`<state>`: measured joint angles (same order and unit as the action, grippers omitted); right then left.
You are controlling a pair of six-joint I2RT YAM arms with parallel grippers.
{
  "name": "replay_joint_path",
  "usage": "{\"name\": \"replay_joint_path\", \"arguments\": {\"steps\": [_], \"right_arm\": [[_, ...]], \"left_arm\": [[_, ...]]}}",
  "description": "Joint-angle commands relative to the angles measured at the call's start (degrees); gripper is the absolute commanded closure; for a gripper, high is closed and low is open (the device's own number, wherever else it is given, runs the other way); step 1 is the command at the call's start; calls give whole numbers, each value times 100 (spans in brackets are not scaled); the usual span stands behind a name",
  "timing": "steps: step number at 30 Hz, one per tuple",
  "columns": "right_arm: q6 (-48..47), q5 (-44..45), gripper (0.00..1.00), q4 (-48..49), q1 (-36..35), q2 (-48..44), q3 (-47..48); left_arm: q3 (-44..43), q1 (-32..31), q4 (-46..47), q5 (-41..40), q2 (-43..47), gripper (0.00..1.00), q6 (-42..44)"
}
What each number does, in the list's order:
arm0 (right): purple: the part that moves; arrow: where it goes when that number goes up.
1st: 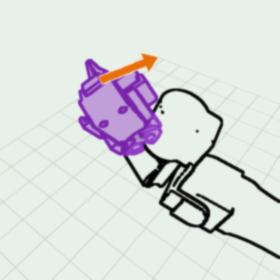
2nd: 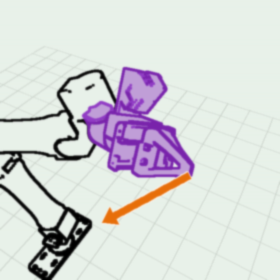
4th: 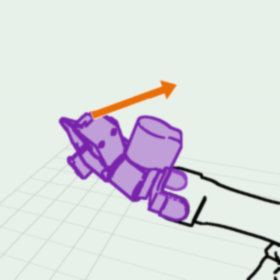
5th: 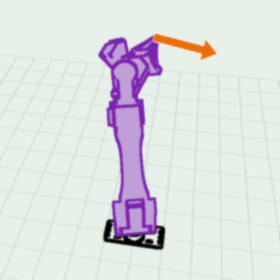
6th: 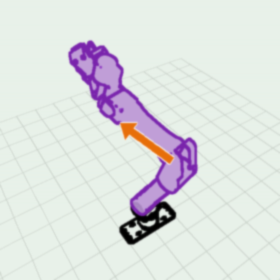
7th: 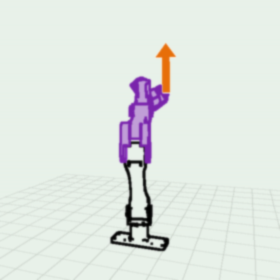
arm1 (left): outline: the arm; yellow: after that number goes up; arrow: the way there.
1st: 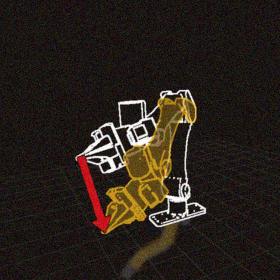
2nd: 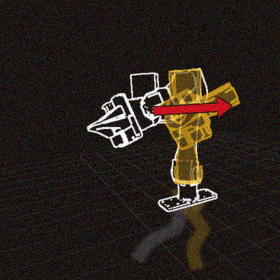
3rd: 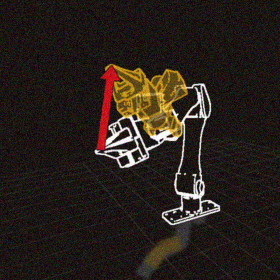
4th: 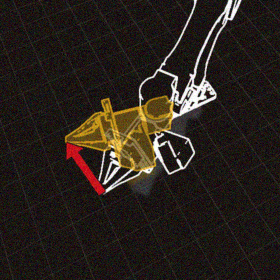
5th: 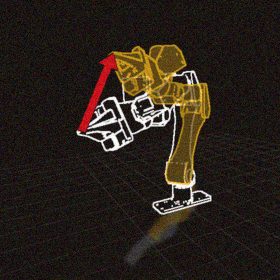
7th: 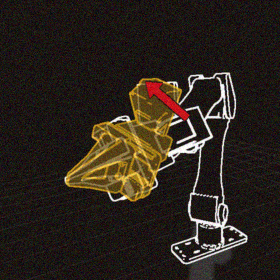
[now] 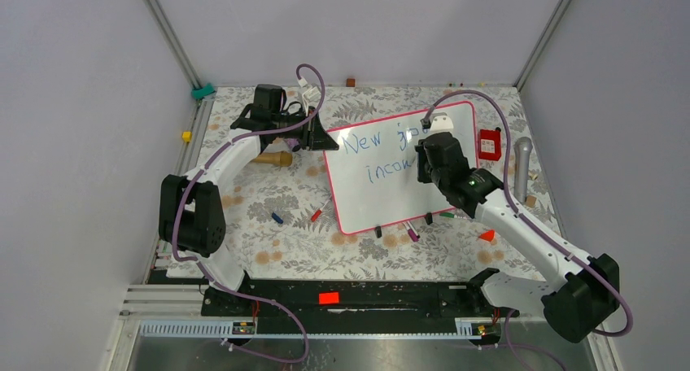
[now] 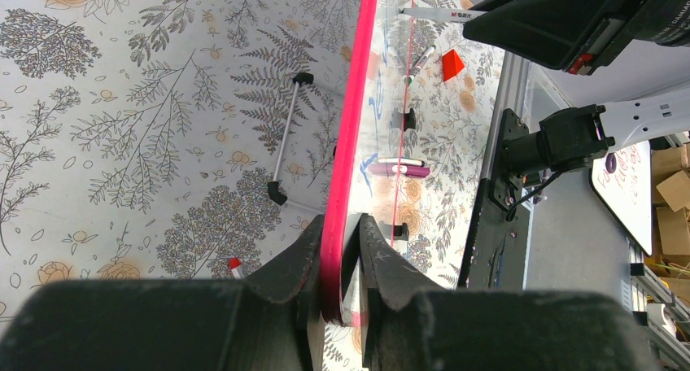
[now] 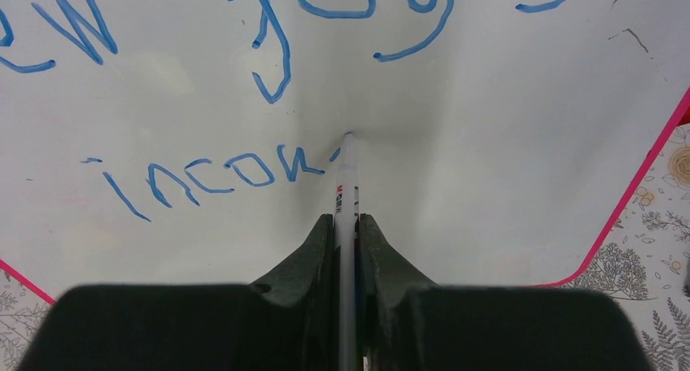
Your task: Write a sentence on the whiteboard
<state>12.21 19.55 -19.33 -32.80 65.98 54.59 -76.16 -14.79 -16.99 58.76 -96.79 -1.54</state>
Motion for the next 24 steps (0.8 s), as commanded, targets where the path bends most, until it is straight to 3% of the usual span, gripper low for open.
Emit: {"name": "replay_joint_path", "arguments": {"steps": [1, 15, 16, 17, 24], "right_arm": [[-47, 58, 100, 167, 79, 109, 312], [147, -126, 100, 102, 97, -91, -177], [163, -139, 100, 78, 98, -518, -237], [178, -145, 100, 53, 98, -202, -302], [206, -109, 100, 58, 97, -268, -534]], "left_arm": [[-70, -163, 144, -759, 2, 88, 743], [-78, -157, 146, -744, 15, 88, 736], [-78, -156, 146, -733, 16, 88, 732], [-79, -164, 148, -739, 16, 88, 734], [-82, -158, 144, -744, 42, 88, 743]]}}
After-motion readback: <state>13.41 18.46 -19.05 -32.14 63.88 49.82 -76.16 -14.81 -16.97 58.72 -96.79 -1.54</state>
